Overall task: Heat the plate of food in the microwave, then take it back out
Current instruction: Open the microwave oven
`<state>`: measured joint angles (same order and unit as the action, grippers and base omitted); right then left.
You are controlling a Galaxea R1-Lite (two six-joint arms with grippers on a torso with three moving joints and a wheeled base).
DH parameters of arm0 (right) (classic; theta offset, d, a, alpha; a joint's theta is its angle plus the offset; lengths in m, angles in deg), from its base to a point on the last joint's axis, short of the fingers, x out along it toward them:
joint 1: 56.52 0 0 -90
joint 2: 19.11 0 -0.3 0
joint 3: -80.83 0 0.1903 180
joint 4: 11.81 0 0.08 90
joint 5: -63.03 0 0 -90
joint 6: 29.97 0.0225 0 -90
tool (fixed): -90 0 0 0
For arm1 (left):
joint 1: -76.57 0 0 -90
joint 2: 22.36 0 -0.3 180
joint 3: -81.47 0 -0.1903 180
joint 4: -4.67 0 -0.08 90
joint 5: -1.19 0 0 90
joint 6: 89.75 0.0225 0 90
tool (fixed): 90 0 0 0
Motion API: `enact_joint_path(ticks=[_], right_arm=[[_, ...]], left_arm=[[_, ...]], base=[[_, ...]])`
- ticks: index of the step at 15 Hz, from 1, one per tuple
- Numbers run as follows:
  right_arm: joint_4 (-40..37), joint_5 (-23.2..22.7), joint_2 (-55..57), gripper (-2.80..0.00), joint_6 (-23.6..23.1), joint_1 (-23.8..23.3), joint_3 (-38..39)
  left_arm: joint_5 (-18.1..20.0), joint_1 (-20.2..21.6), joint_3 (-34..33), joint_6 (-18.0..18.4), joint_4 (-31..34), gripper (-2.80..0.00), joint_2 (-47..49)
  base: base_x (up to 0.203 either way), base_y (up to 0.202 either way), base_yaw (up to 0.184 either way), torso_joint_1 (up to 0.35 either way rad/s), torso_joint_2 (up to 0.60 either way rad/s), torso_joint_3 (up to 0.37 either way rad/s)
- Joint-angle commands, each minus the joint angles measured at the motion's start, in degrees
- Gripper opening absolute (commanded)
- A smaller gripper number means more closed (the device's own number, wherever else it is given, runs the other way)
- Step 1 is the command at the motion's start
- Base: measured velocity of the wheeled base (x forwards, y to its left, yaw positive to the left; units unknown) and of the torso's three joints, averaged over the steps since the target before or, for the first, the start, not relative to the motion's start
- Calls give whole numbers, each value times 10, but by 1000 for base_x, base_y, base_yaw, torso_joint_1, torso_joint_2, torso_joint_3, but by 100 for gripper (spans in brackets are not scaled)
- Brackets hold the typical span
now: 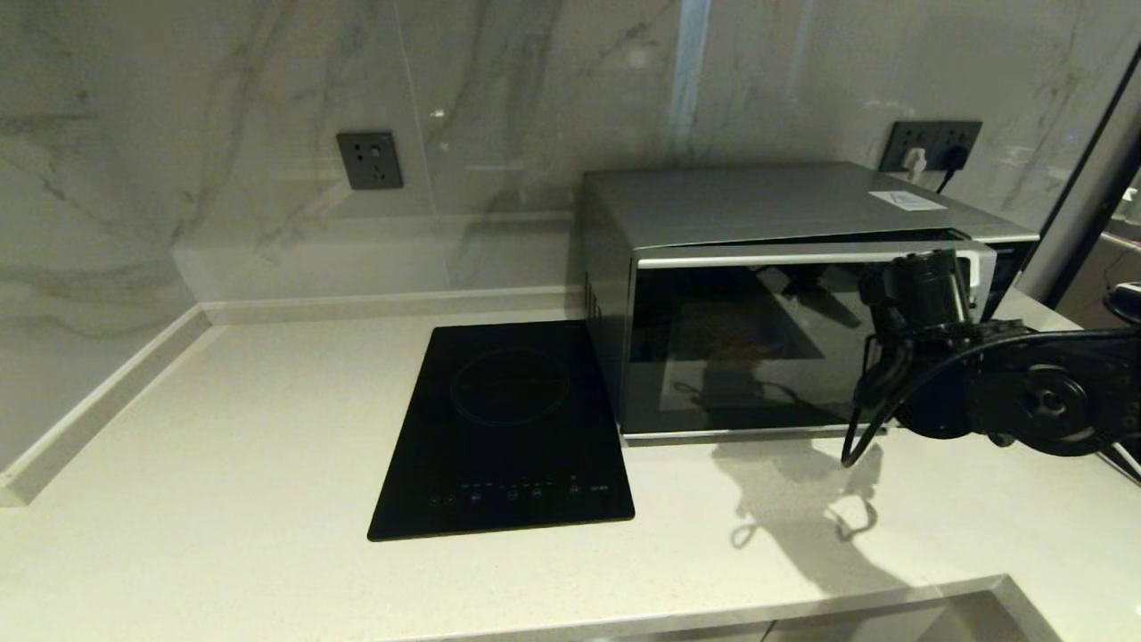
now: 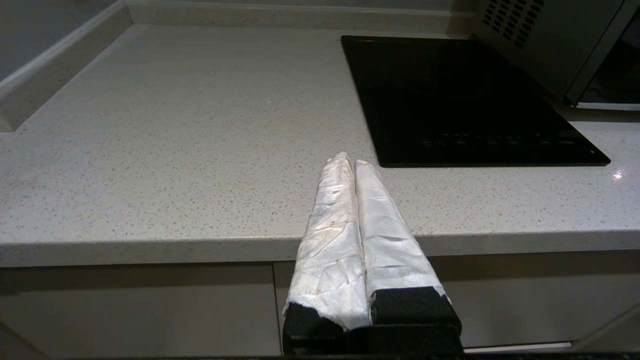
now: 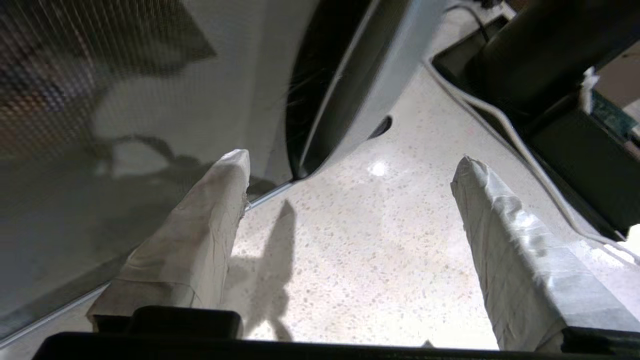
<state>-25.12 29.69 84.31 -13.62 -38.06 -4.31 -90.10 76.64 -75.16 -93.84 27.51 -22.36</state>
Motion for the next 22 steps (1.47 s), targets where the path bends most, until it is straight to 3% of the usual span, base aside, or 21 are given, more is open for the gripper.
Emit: enact_joint_path(ticks=[1, 4, 6, 8, 11, 14, 15, 22], right_arm=[[-3, 3, -76, 0, -10, 17, 10], [-37, -38, -183, 0, -70, 20, 11], [-107, -116, -265, 0, -121, 11, 4], [-231, -214, -311, 0, -149, -23, -51], [-332, -371, -321, 0, -147, -107, -136], [-365, -462, -282, 0, -121, -148, -198], [-381, -476, -264, -280, -111, -154, -230], [-492, -514, -84, -280, -25, -158, -446]], left_arm=[[-1, 0, 0, 0, 0, -280, 1], [0, 0, 0, 0, 0, -280, 1], [0, 0, 0, 0, 0, -280, 1], [0, 0, 0, 0, 0, -280, 1], [0, 0, 0, 0, 0, -280, 1], [0, 0, 0, 0, 0, -280, 1], [0, 0, 0, 0, 0, -280, 1], [0, 0, 0, 0, 0, -280, 1]], base=[[0, 0, 0, 0, 0, 0], [0, 0, 0, 0, 0, 0], [0, 0, 0, 0, 0, 0], [0, 0, 0, 0, 0, 0], [0, 0, 0, 0, 0, 0], [0, 0, 0, 0, 0, 0], [0, 0, 0, 0, 0, 0], [0, 0, 0, 0, 0, 0]])
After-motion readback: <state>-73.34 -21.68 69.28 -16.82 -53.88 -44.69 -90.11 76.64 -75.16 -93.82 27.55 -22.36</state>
